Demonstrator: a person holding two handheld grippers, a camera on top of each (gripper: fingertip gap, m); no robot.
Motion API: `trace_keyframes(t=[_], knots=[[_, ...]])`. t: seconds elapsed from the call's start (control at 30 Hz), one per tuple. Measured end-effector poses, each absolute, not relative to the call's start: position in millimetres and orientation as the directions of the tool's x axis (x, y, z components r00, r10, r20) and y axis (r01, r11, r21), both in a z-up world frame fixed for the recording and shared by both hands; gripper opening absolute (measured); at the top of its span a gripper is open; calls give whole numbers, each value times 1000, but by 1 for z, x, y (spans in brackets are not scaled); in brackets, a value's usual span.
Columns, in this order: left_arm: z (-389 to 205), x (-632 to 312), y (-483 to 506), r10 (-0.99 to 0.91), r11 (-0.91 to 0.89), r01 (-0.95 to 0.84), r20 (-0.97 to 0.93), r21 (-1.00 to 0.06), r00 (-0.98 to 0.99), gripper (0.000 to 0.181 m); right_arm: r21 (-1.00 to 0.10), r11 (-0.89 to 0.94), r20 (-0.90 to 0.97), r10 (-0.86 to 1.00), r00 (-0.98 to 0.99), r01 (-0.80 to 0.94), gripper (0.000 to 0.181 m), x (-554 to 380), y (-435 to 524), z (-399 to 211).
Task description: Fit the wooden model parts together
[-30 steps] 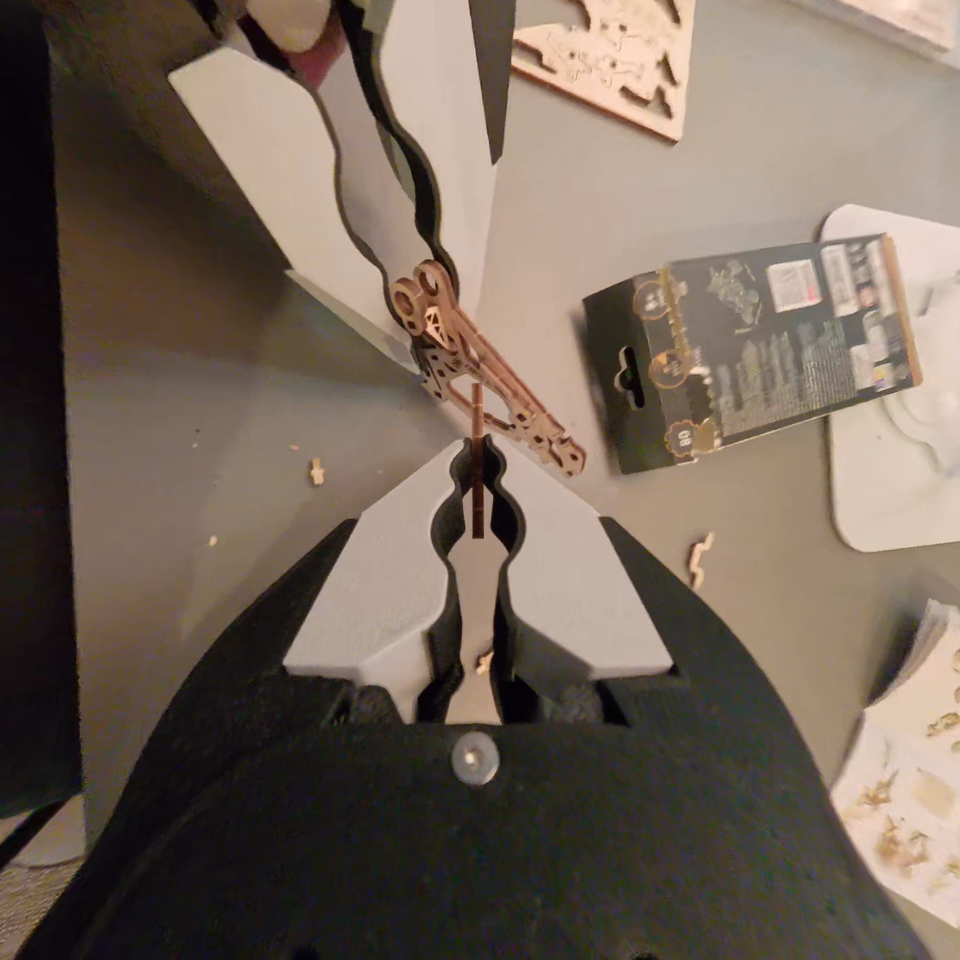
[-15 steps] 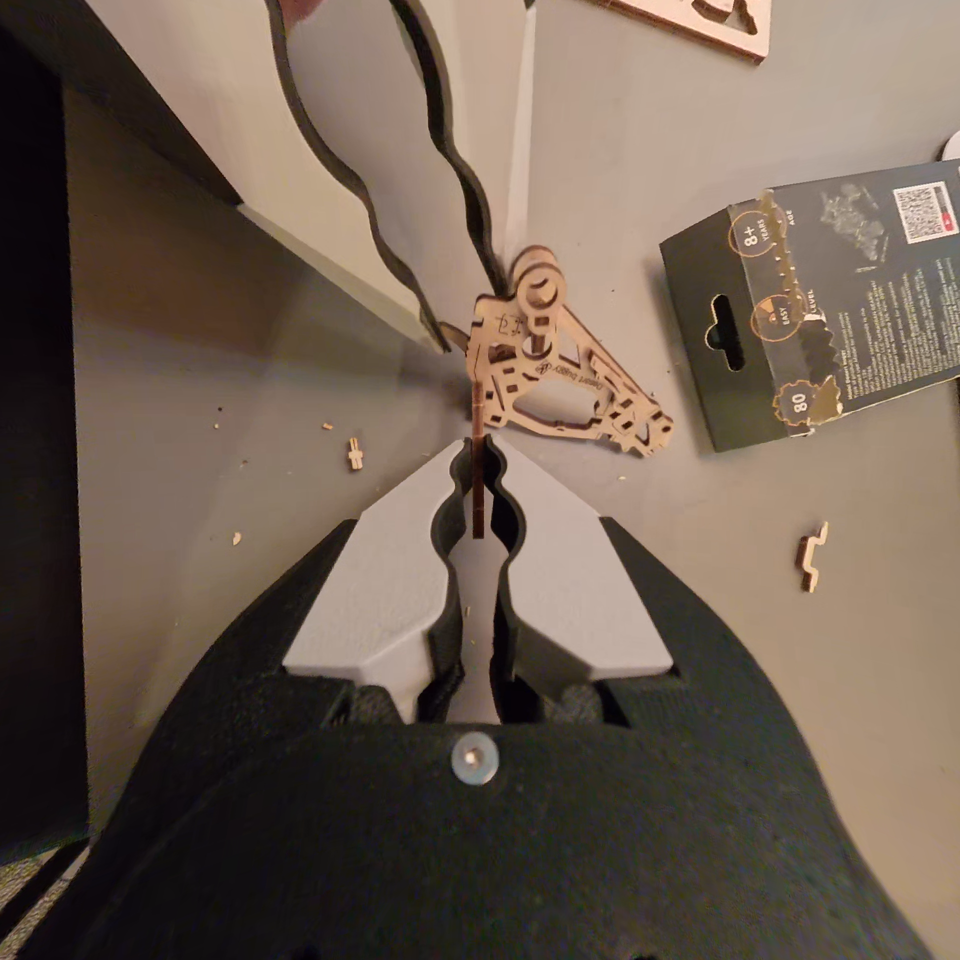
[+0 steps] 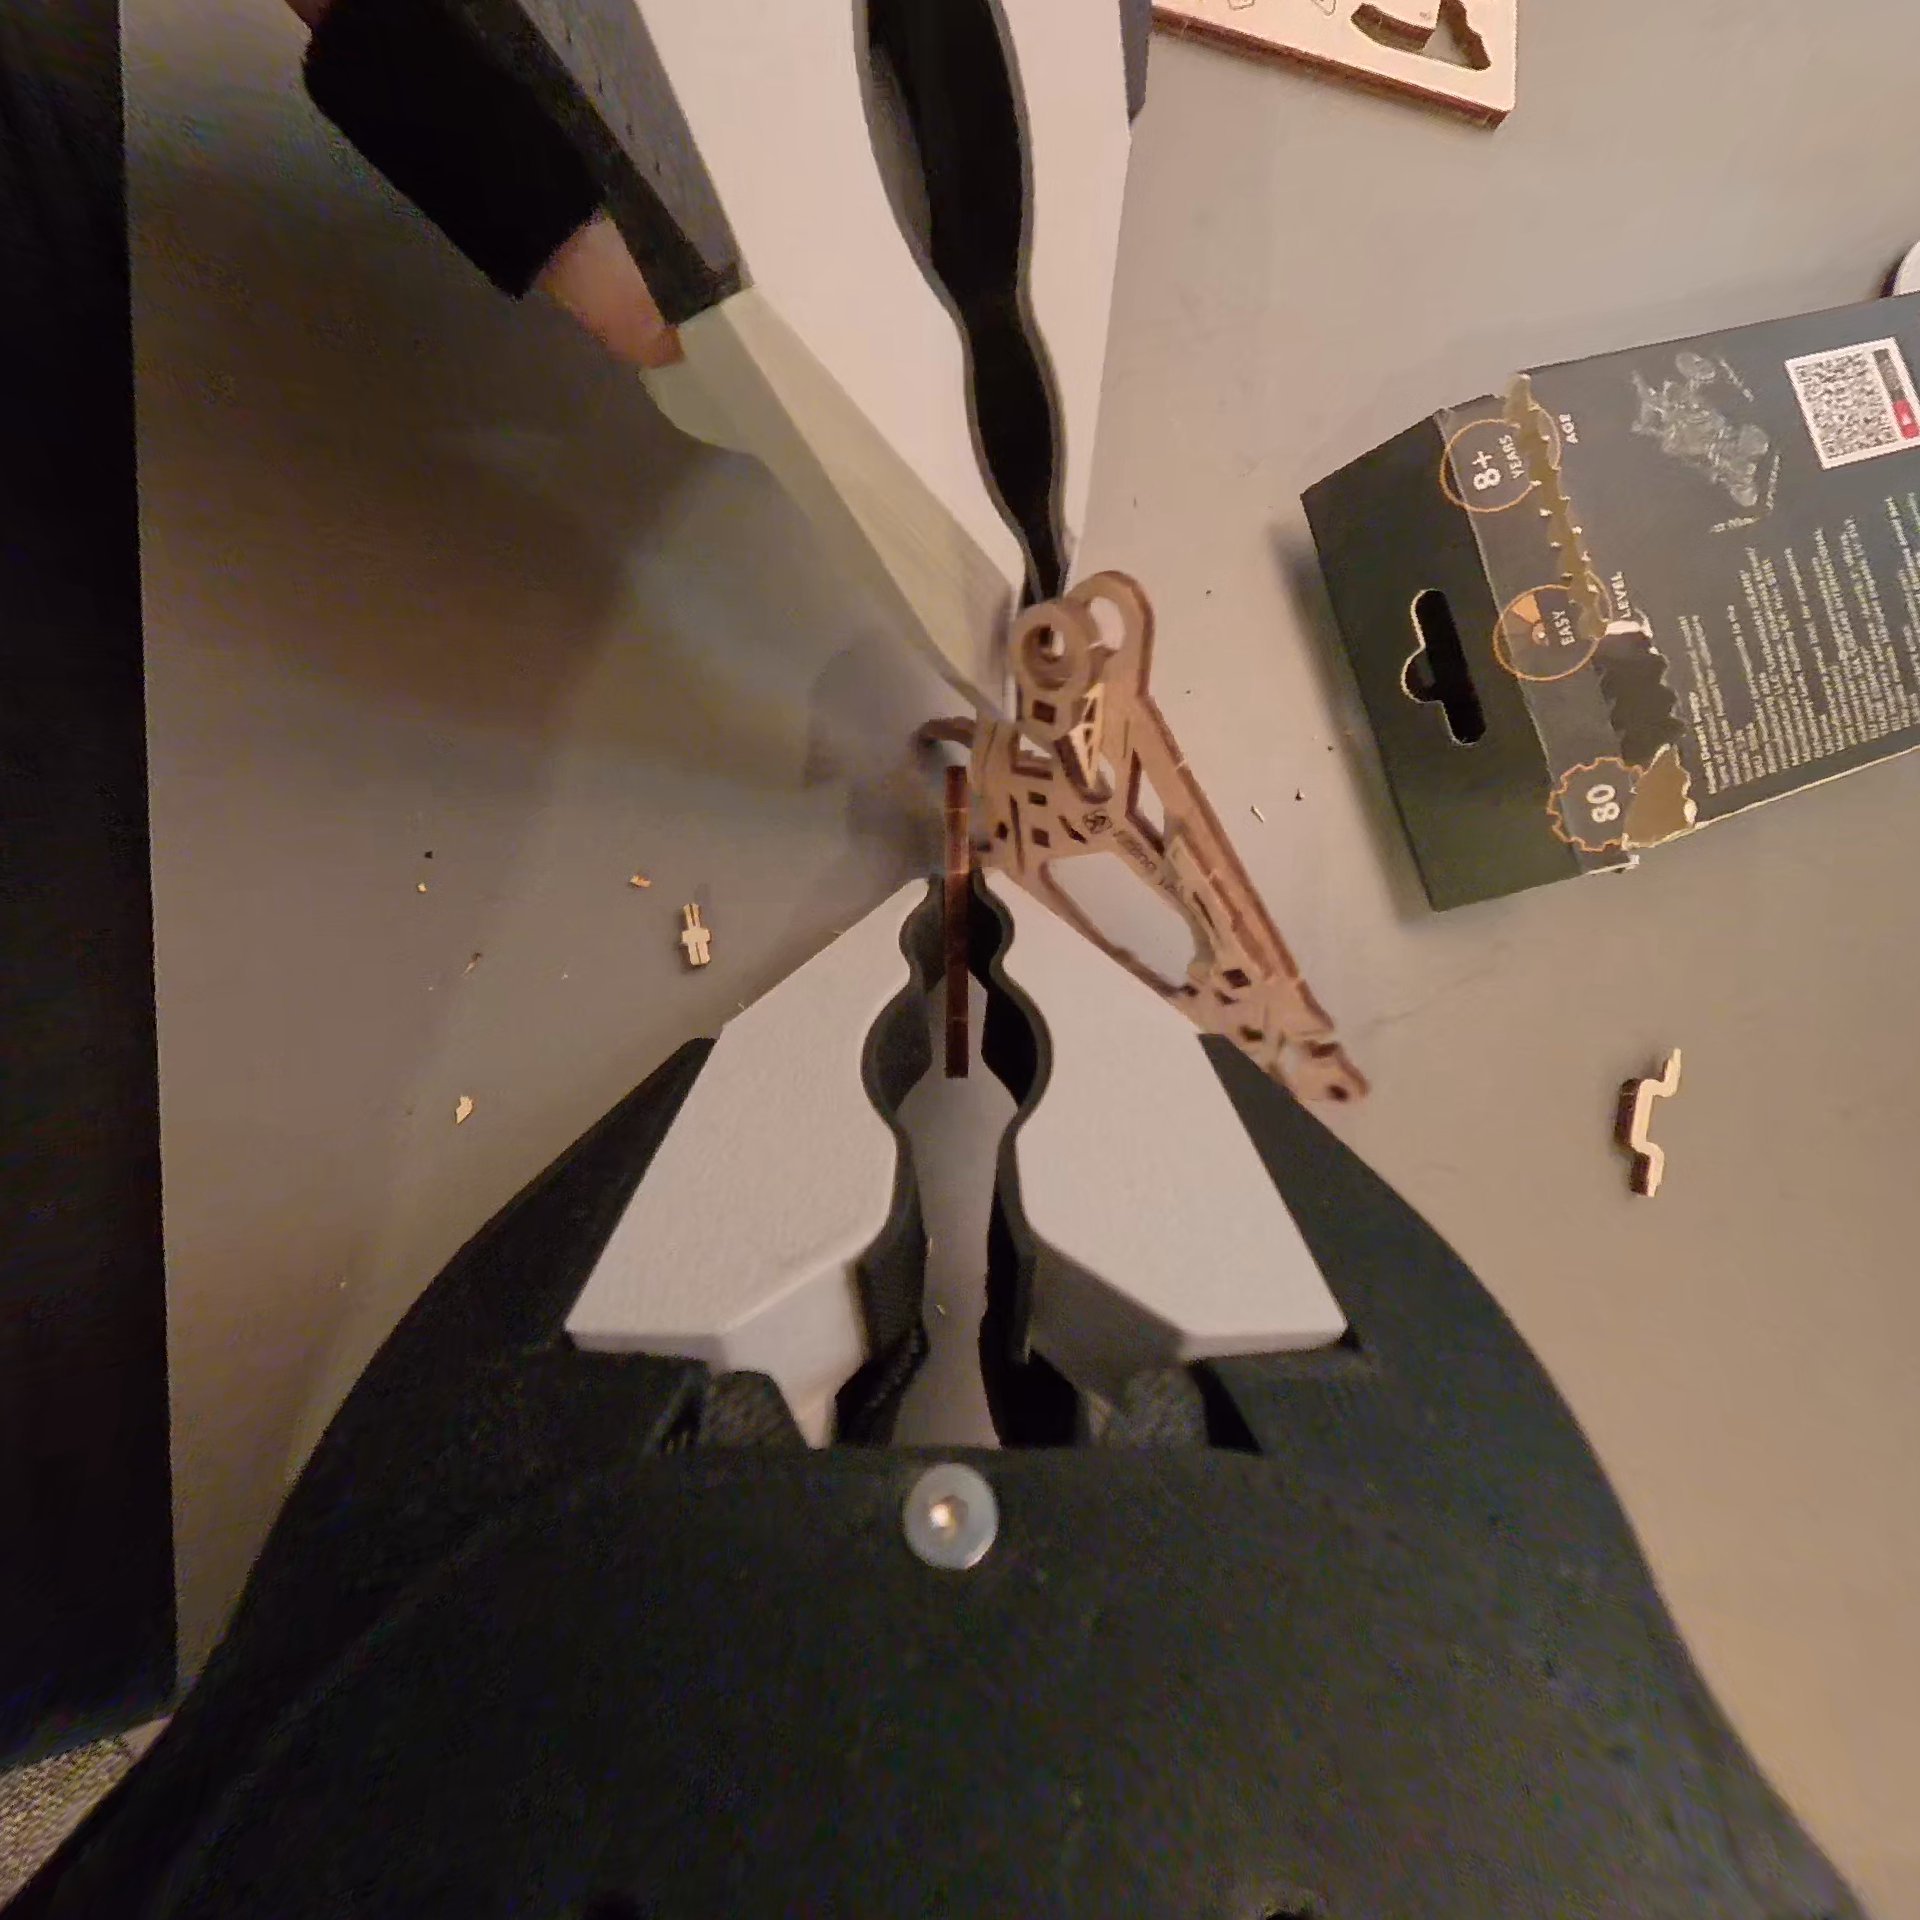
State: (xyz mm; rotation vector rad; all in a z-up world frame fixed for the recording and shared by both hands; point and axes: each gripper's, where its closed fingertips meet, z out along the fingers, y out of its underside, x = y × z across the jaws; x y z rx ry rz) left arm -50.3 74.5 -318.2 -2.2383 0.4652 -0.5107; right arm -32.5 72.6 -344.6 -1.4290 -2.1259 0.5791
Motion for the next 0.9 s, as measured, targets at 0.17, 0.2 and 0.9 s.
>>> trace_keyframes(t=[0.17,0.2,0.9], knots=[[-319,-46,77,-475,-625,-149,223,-766,851,1,-615,275,153,961,-231,739,0,-26,86,-345],[-319,-45,78,-473,-623,-134,234,-771,849,1,-620,252,140,967,-211,743,0,-25,89,-345],[-326,-50,96,-463,-615,-129,223,-778,858,1,-703,-159,-239,971,-19,693,0,-30,105,-339]])
